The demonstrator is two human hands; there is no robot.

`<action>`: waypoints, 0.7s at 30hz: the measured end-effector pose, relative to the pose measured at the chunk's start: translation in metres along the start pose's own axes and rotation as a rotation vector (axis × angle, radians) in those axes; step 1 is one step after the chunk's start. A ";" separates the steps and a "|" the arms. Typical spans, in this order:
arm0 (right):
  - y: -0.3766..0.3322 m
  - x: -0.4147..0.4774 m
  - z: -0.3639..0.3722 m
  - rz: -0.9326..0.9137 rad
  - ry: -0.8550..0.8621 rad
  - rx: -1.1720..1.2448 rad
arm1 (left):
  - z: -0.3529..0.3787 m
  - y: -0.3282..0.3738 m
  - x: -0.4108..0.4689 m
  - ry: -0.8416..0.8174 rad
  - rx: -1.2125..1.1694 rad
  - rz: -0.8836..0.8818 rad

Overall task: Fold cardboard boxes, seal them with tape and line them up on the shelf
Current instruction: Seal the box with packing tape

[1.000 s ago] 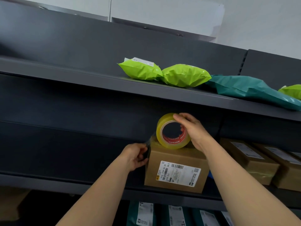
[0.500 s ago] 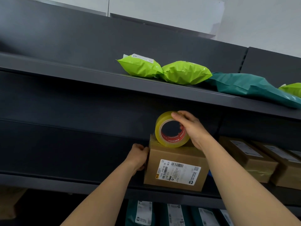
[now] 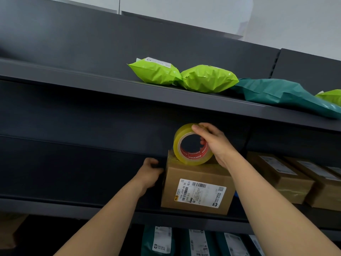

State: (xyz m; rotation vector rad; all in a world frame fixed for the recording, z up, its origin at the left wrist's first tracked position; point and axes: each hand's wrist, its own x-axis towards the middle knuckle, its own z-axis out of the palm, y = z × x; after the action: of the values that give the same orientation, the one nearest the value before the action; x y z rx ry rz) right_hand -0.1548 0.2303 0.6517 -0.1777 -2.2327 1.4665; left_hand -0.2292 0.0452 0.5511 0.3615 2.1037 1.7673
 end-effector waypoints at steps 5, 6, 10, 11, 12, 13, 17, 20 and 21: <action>-0.001 -0.003 -0.003 -0.003 -0.018 0.003 | -0.019 0.012 -0.008 -0.309 -0.295 0.166; -0.001 -0.003 -0.004 0.000 -0.023 0.009 | -0.020 0.014 -0.008 -0.374 -0.228 0.174; -0.002 -0.002 -0.002 0.003 -0.006 0.054 | -0.015 0.018 0.001 -0.449 0.086 0.175; 0.000 -0.003 -0.001 0.016 0.009 0.082 | -0.012 0.019 0.004 -0.441 0.106 0.178; 0.005 -0.004 -0.001 0.044 0.020 0.125 | -0.009 0.020 0.004 -0.431 0.116 0.184; 0.010 -0.007 0.000 0.088 0.031 0.177 | -0.008 0.020 0.004 -0.419 0.117 0.194; 0.022 -0.013 -0.003 0.122 0.046 0.372 | -0.007 0.019 0.005 -0.381 0.122 0.230; 0.018 -0.010 -0.026 0.110 0.088 0.353 | -0.009 0.018 0.007 -0.361 0.139 0.227; 0.017 -0.010 -0.035 0.111 0.102 0.332 | -0.009 0.017 0.008 -0.363 0.144 0.229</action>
State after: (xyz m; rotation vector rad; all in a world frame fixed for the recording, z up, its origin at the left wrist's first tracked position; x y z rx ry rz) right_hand -0.1324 0.2635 0.6447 -0.2653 -1.8934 1.8189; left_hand -0.2411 0.0437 0.5684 0.9210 1.9890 1.5255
